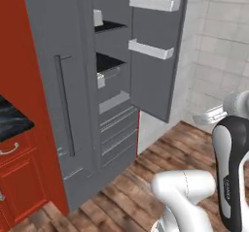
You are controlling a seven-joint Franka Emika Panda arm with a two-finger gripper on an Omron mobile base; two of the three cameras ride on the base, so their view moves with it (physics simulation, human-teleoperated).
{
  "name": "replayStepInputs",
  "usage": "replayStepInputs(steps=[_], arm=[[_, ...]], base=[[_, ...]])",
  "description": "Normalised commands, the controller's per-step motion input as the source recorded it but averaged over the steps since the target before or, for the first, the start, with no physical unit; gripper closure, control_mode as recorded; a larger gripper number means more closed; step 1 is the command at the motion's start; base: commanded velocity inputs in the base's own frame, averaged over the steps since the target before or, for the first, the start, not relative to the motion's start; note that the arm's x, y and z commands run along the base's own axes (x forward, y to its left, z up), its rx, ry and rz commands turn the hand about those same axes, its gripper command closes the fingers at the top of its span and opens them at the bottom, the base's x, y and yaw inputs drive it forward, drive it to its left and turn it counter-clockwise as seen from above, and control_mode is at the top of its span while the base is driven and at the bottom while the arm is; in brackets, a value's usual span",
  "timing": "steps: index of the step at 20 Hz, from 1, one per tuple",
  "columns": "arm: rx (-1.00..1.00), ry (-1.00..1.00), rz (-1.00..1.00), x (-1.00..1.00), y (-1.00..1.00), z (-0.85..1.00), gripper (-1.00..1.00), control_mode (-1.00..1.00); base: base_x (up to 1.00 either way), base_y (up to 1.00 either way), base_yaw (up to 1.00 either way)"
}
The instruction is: Take the donuts from the fridge and place them on the empty tray on the dining counter.
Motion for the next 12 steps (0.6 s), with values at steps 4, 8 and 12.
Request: replayStepInputs(steps=[4, 8, 12], arm=[[0.0, 0.0, 0.0, 0.0, 0.0, 0.0, -1.0, 1.0], [0.0, 0.0, 0.0, 0.0, 0.0, 0.0, -1.0, 1.0], [0.0, 0.0, 0.0, 0.0, 0.0, 0.0, -1.0, 1.0]], base=[[1.0, -0.53, 0.54], [1.0, -0.53, 0.46], [1.0, 0.04, 0.41]])
